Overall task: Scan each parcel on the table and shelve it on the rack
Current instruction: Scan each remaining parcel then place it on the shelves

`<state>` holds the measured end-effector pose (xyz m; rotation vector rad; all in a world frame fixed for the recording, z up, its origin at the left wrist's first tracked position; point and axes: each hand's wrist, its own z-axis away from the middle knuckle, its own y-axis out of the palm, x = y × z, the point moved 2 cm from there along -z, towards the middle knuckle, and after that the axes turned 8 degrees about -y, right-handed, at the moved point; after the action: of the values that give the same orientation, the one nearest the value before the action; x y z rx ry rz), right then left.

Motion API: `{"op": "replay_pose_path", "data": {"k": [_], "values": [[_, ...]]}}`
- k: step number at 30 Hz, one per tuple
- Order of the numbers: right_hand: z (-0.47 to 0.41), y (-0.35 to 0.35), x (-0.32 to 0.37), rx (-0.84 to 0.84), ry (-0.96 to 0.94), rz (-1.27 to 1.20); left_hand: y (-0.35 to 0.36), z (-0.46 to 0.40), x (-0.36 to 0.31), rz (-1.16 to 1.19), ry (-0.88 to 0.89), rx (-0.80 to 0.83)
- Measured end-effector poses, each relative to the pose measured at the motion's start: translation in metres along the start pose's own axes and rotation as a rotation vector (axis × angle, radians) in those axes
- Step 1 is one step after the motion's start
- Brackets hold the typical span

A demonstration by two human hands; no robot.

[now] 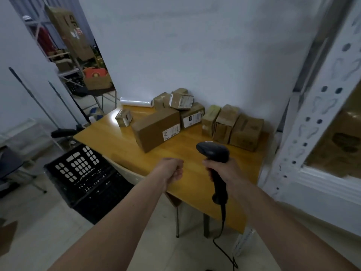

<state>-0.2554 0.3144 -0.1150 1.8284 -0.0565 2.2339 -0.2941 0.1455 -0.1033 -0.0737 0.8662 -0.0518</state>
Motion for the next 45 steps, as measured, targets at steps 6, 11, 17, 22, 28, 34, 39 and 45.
{"op": "replay_pose_path", "data": {"k": [6,11,17,22,28,34,39,45], "values": [[-0.076,0.019,0.018,0.014,0.029,-0.049,0.013,-0.059,-0.068,-0.100,0.118,0.020],[-0.120,0.048,0.023,0.032,0.064,-0.060,-0.003,-0.103,-0.085,-0.204,0.129,-0.021],[-0.160,0.073,0.025,-0.020,0.124,-0.075,-0.024,-0.174,-0.117,-0.508,0.225,-0.161],[-0.193,0.099,0.023,-0.098,0.137,-0.069,-0.043,-0.235,-0.146,-0.708,0.252,-0.185],[-0.239,0.151,0.024,-0.139,0.155,-0.073,-0.085,-0.304,-0.186,-0.909,0.300,-0.180],[-0.273,0.189,0.012,-0.242,0.210,-0.105,-0.113,-0.359,-0.203,-1.097,0.339,-0.173],[-0.283,0.201,-0.001,-0.320,0.233,-0.106,-0.125,-0.387,-0.194,-1.206,0.243,-0.150],[-0.288,0.200,-0.009,-0.381,0.240,-0.128,-0.130,-0.399,-0.191,-1.407,0.257,-0.125]]}}
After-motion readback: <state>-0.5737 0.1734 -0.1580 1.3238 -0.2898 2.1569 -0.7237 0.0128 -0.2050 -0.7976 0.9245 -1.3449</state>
